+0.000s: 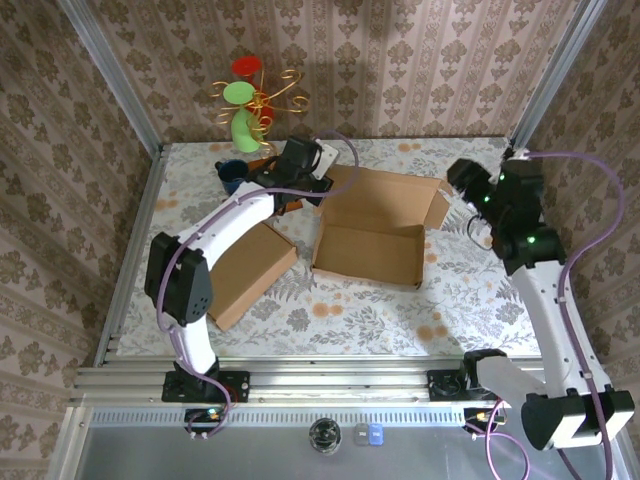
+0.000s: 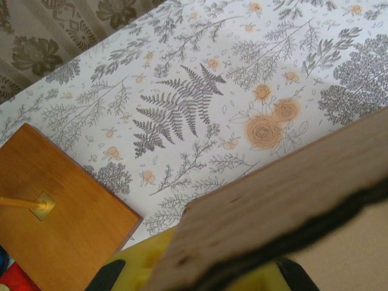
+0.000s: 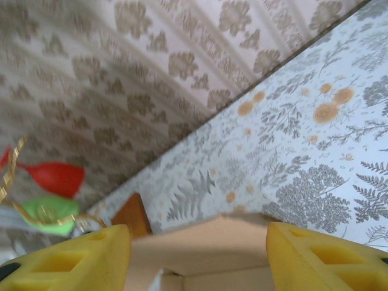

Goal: Fold the paper box

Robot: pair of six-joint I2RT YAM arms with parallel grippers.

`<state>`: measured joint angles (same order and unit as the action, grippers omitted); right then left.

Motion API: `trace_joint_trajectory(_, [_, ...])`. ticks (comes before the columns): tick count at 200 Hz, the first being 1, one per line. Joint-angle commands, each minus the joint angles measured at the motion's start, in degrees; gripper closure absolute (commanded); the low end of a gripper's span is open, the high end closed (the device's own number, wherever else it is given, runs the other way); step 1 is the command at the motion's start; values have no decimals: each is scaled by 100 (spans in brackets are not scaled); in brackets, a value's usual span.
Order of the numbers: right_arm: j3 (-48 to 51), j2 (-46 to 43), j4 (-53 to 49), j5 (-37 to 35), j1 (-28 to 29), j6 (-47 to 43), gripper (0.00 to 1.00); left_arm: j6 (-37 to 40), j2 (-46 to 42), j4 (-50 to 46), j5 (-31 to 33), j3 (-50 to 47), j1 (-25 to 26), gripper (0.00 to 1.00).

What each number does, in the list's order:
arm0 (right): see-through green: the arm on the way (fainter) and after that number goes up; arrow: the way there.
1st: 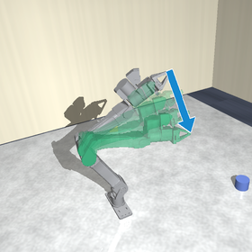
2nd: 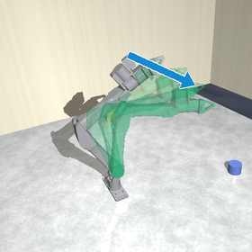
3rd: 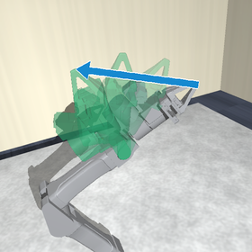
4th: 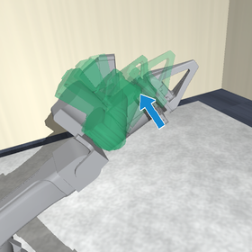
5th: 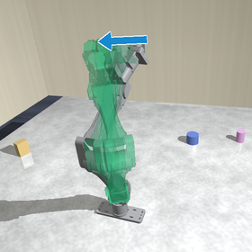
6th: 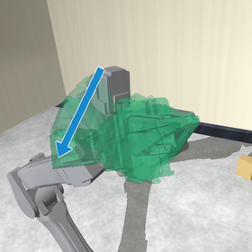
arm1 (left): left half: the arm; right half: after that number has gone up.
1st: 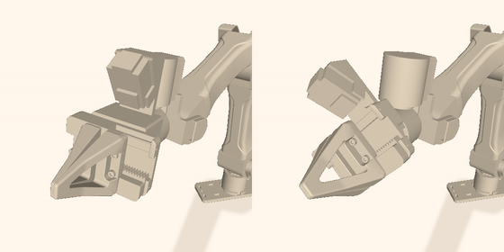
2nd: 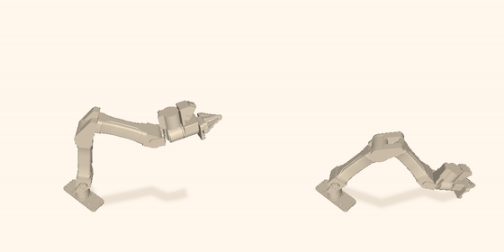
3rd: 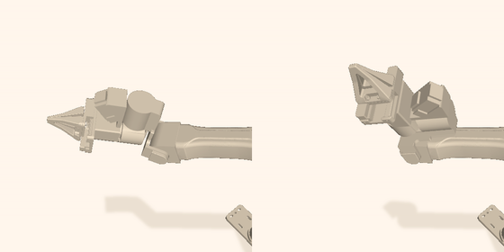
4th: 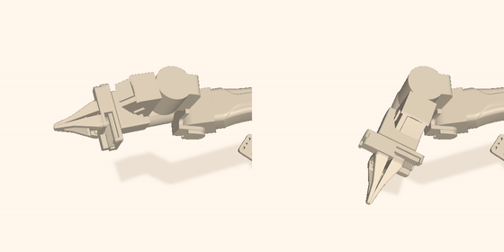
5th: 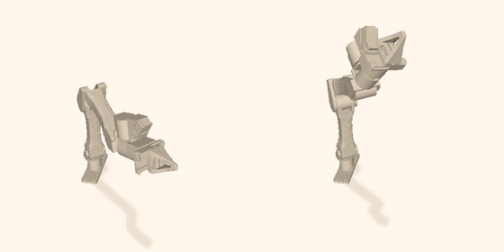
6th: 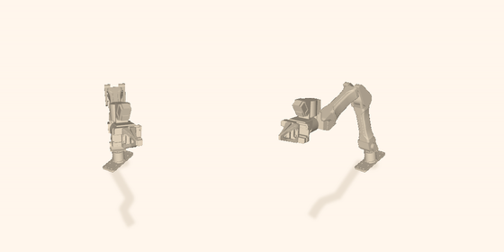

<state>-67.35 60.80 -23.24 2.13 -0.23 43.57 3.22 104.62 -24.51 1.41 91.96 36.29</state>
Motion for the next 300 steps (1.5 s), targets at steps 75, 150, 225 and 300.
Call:
trace_joint_trajectory(75, [-1979, 3466, -2384, 2516, -1128, 523, 44, -559, -545, 1515, -253, -983, -227, 100])
trace_joint_trajectory(150, [-1349, 3695, -1831, 3372, -941, 736, 46, -968, -627, 1916, -598, -1392, -228, 100])
trace_joint_trajectory(225, [-884, 3506, -1570, 3838, -830, 1240, 46, -1405, -591, 1967, -667, -1373, -185, 100])
trace_joint_trajectory(300, [-281, 2971, -1182, 3743, -824, 2049, 46, -2322, -692, 2028, -134, -1461, 49, 100])
